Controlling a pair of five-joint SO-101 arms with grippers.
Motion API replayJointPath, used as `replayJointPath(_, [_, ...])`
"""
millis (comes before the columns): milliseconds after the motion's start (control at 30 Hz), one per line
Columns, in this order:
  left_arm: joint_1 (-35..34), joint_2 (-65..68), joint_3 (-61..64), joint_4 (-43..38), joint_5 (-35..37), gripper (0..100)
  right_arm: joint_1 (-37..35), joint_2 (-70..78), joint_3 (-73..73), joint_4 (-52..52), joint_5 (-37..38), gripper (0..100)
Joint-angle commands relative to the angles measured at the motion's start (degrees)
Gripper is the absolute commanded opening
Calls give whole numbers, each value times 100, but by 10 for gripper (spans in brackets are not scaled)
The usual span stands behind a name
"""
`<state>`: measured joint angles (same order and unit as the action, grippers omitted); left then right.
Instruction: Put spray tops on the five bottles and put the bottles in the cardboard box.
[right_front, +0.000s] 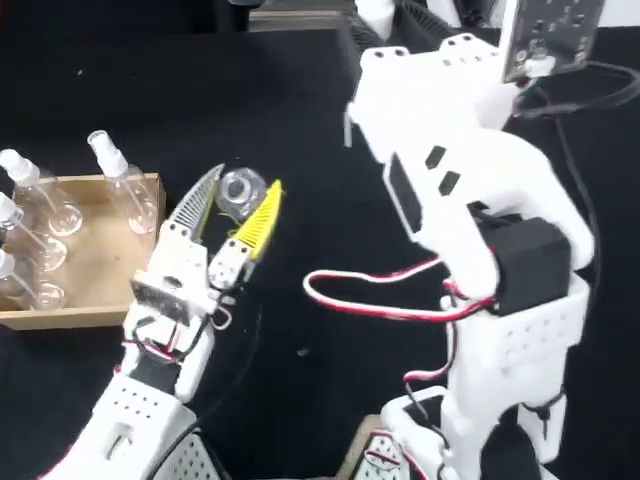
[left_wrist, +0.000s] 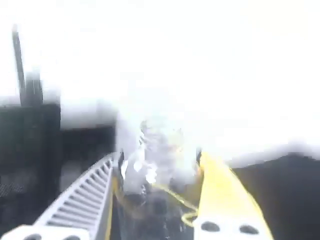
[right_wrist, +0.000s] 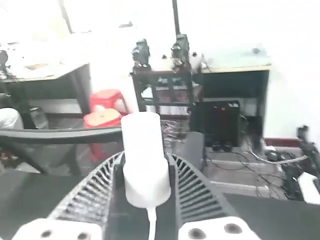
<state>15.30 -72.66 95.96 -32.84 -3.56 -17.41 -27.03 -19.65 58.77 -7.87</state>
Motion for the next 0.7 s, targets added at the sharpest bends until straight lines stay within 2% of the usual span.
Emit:
replayJointPath(0, [400, -18, 171, -527, 9, 30, -413, -251, -330, -229, -35, 11])
replayJointPath(133, [356, 35, 163, -527, 0, 30, -1020, -251, -330, -255, 0, 15])
replayJointPath(433, [365, 35, 163, -519, 26, 30, -1873, -198, 22, -976, 9, 15])
replayJointPath(667, [365, 35, 163, -519, 26, 30, -1899, -277, 910, -1301, 9, 12])
